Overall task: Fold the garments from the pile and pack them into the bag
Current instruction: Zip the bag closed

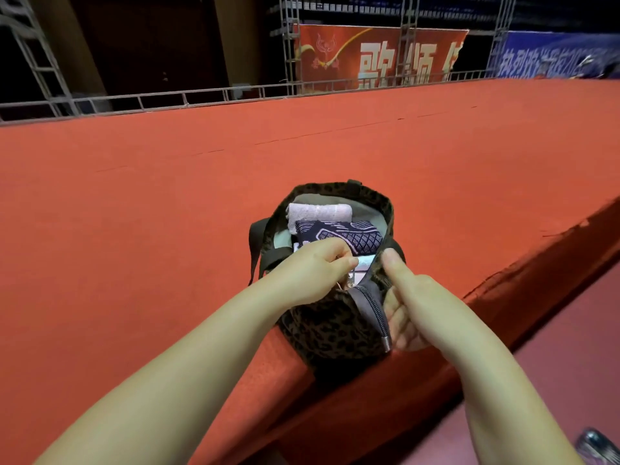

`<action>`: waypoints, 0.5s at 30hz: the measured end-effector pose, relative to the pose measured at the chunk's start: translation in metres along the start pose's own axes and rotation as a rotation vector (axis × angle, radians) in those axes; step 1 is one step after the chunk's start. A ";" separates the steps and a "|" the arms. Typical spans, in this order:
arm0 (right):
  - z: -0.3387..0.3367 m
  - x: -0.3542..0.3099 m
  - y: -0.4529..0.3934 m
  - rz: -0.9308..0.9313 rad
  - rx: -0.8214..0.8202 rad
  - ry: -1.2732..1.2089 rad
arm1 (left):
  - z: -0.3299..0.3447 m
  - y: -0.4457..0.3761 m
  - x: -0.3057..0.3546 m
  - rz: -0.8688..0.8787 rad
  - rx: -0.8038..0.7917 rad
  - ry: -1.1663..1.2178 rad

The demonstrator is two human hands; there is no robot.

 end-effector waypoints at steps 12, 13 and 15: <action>0.027 0.002 -0.001 -0.161 -0.069 -0.300 | 0.012 0.002 0.000 0.021 -0.299 0.119; 0.029 0.003 -0.001 -0.181 -0.072 -0.323 | 0.010 0.002 0.001 0.035 -0.320 0.116; 0.030 0.005 -0.001 -0.216 -0.075 -0.356 | 0.006 0.002 0.004 0.068 -0.303 0.156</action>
Point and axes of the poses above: each hand's wrist, its own y-axis away from the middle knuckle, its own z-axis out of the palm, x = y × z, the point moved 6 cm from there along -y, towards the middle knuckle, and after that the axes turned 5 degrees about -y, right-handed, at the moved point
